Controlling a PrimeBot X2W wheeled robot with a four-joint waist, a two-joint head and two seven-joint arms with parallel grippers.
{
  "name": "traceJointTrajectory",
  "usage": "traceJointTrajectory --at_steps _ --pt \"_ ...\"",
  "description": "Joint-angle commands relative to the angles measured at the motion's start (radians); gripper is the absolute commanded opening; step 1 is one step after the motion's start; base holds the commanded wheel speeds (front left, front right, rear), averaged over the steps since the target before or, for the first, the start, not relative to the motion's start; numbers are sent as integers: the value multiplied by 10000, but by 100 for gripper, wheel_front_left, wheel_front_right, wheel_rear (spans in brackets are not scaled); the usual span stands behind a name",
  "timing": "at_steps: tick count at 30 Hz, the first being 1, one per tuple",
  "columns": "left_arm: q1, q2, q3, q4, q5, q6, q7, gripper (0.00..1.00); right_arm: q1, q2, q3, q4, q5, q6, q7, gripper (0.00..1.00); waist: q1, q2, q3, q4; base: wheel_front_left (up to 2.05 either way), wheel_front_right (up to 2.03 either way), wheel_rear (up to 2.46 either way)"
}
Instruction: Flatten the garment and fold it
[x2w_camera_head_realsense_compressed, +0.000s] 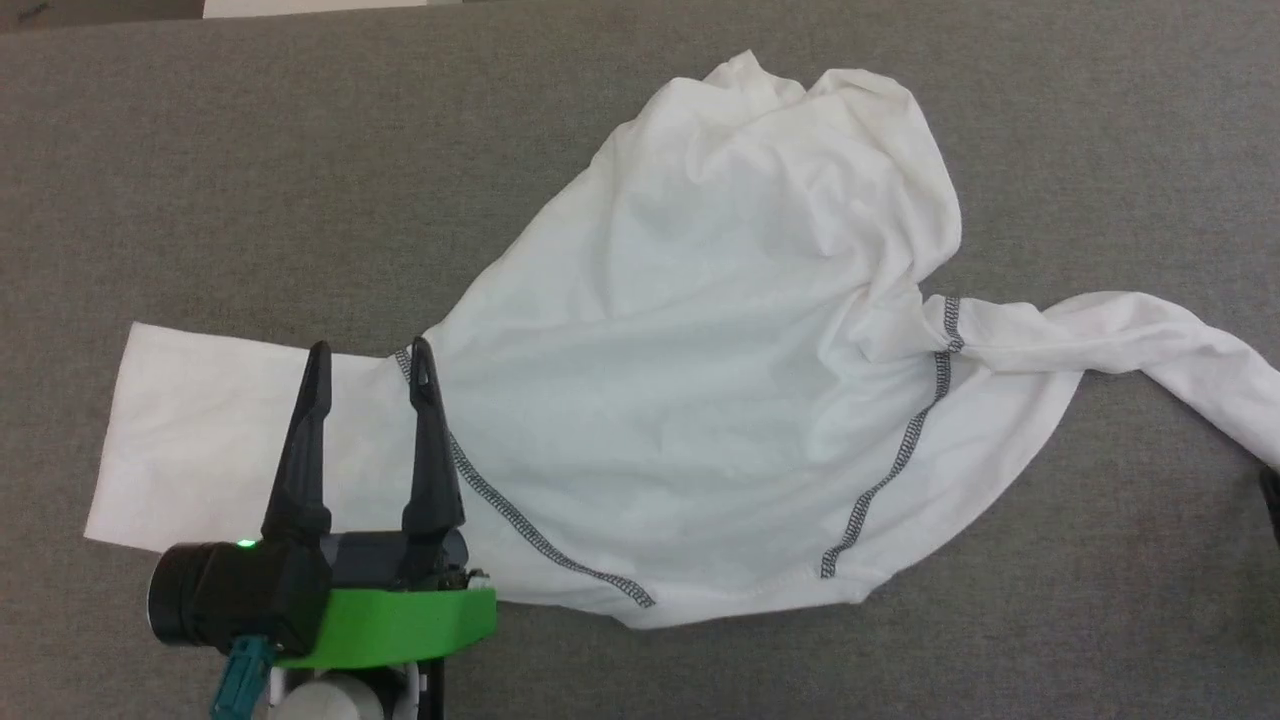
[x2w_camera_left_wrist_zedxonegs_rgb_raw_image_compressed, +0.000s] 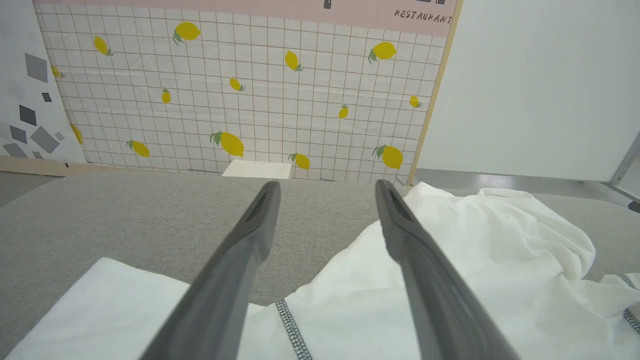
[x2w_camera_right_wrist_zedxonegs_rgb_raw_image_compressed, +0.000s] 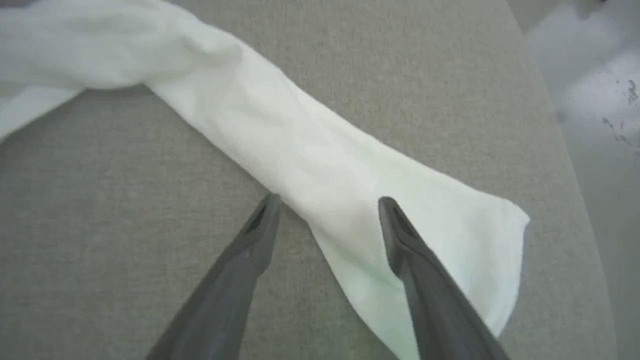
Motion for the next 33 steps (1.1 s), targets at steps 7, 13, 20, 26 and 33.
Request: traceJointTrajectory --at_steps 7,13,20,26,33 --pt "-242 15 -108 114 119 -33 -73 100 -1123 -390 380 721 191 -15 -170 0 0 0 179 288 0 0 0" --pt "-337 -9 -224 157 147 -18 -74 100 -2413 -1577 404 -113 245 -15 23 0 0 0 379 437 0 0 0" --pt "-632 -109 -488 299 90 -38 -76 100 -4257 -3017 546 121 -255 -15 141 0 0 0 729 864 0 0 0" --pt "-851 -160 -642 448 96 -88 -77 100 -5448 -2949 949 1771 -941 -15 -432 87 0 0 1028 1170 0 0 0" --pt "-1185 -205 -889 774 136 -177 -77 100 -6074 -2378 1435 3241 -1260 -15 -1123 100 0 0 1044 1189 0 0 0"
